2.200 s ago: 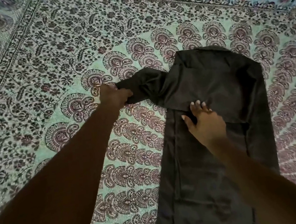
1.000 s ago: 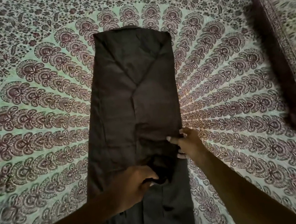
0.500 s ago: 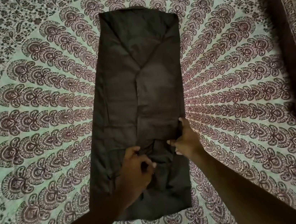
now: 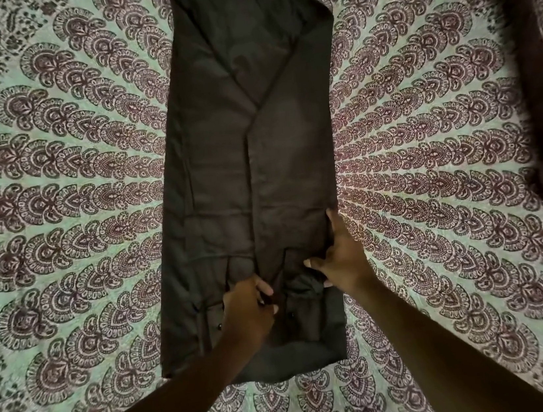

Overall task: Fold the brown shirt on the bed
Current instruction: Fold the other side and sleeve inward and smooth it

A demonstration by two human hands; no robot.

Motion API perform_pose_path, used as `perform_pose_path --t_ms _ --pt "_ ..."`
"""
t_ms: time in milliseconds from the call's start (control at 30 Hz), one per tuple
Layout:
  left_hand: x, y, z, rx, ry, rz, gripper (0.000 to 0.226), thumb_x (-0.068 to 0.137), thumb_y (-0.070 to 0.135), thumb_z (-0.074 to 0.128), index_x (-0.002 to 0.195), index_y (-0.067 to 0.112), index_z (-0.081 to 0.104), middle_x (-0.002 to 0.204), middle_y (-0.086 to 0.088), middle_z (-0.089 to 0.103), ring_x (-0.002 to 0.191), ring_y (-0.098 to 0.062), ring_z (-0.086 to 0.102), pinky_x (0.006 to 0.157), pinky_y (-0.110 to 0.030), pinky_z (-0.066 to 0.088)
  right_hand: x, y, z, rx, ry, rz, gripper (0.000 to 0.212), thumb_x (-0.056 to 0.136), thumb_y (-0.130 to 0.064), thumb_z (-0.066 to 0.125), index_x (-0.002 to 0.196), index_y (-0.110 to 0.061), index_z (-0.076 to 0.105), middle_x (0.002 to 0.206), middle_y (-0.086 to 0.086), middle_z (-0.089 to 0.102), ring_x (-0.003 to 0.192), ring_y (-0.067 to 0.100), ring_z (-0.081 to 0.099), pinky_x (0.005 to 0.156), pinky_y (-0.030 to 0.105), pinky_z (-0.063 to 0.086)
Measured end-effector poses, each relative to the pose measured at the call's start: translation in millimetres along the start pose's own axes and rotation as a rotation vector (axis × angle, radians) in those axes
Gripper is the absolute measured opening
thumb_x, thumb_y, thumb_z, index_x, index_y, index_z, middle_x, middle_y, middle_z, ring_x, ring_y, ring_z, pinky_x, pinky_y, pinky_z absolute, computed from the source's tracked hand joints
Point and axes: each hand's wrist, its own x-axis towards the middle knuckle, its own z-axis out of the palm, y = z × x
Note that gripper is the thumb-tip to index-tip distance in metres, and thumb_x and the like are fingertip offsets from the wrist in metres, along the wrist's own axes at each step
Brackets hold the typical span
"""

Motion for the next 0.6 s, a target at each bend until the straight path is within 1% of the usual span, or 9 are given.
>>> perform_pose_path --t_ms 67,133,167,300,367,400,467,533,600 --pt "-1 -4 -2 0.023 -0.031 0.01 0.042 0.07 -0.008 0.081 0.074 0.025 0.056 0.065 0.008 0.054 0.063 -0.001 0.052 0.057 -0.01 0.038 -1 -1 1 0.009 -0.033 0.039 0.114 0.081 -0.003 0.084 0.163 -0.042 0.015 0.124 0.003 0.062 0.111 0.032 0.068 0.066 0.054 0.065" --pt "1 -12 -4 0.042 -0.051 0.033 0.047 0.069 -0.011 0.078 0.074 0.028 0.053 0.066 0.007 0.053 0.064 -0.008 0.055 0.061 -0.017 0.04 -2 -1 1 0.001 -0.064 0.04 0.115 0.082 -0.001 0.083 0.163 -0.041 0.013 0.13 0.001 0.061 0.11 0.029 0.068 0.061 0.048 0.065" --pt "2 -16 -5 0.069 -0.063 0.032 0.046 0.068 -0.01 0.077 0.075 0.029 0.053 0.067 0.005 0.053 0.066 -0.013 0.057 0.064 -0.024 0.043 -2 -1 2 -0.007 -0.077 0.033 0.115 0.082 -0.001 0.083 0.164 -0.04 0.012 0.131 0.001 0.062 0.11 0.028 0.068 0.063 0.048 0.066" --pt "6 -19 -12 0.203 -0.197 0.07 0.029 0.072 0.011 0.07 0.086 0.031 0.054 0.084 -0.005 0.062 0.082 -0.029 0.066 0.075 -0.034 0.05 -2 1 3 -0.024 -0.073 -0.011 0.117 0.081 -0.002 0.085 0.165 -0.037 0.01 0.136 0.002 0.063 0.117 0.027 0.068 0.081 0.053 0.064" --pt "8 -9 -18 0.33 -0.256 0.11 0.021 0.08 0.024 0.069 0.097 0.021 0.056 0.095 -0.011 0.066 0.095 -0.035 0.067 0.082 -0.04 0.054 0 1 2 -0.017 -0.068 -0.021 0.115 0.081 -0.006 0.086 0.165 -0.035 0.012 0.126 -0.003 0.066 0.116 0.024 0.068 0.086 0.055 0.063" --pt "7 -2 -22 0.397 -0.273 0.141 0.025 0.083 0.035 0.065 0.1 0.019 0.055 0.1 -0.012 0.067 0.1 -0.037 0.067 0.085 -0.042 0.055 1 1 1 -0.021 -0.053 -0.025 0.113 0.082 -0.01 0.086 0.165 -0.034 0.014 0.113 -0.008 0.067 0.108 0.021 0.069 0.087 0.055 0.063" --pt "10 21 -32 0.549 -0.318 0.17 0.037 0.088 0.051 0.053 0.107 0.019 0.055 0.108 -0.014 0.066 0.106 -0.039 0.066 0.089 -0.045 0.056 6 -1 -4 -0.044 0.029 -0.036 0.105 0.082 -0.015 0.087 0.164 -0.029 0.022 0.08 -0.012 0.059 0.08 0.012 0.065 0.085 0.048 0.063" --pt "23 50 -40 0.696 -0.29 0.192 0.036 0.099 0.048 0.049 0.118 0.018 0.055 0.117 -0.015 0.062 0.112 -0.039 0.064 0.092 -0.044 0.055 16 -9 -11 -0.081 0.139 -0.075 0.091 0.083 -0.015 0.087 0.159 -0.02 0.036 0.066 -0.009 0.056 0.065 0.008 0.06 0.083 0.034 0.059" --pt "47 76 -46 0.719 -0.149 0.296 0.028 0.102 0.038 0.049 0.122 0.019 0.053 0.124 -0.012 0.057 0.114 -0.037 0.063 0.089 -0.046 0.054 32 -22 -19 -0.115 0.221 -0.127 0.078 0.083 -0.012 0.086 0.151 -0.014 0.048 0.066 -0.012 0.058 0.066 0.009 0.06 0.082 0.025 0.051"
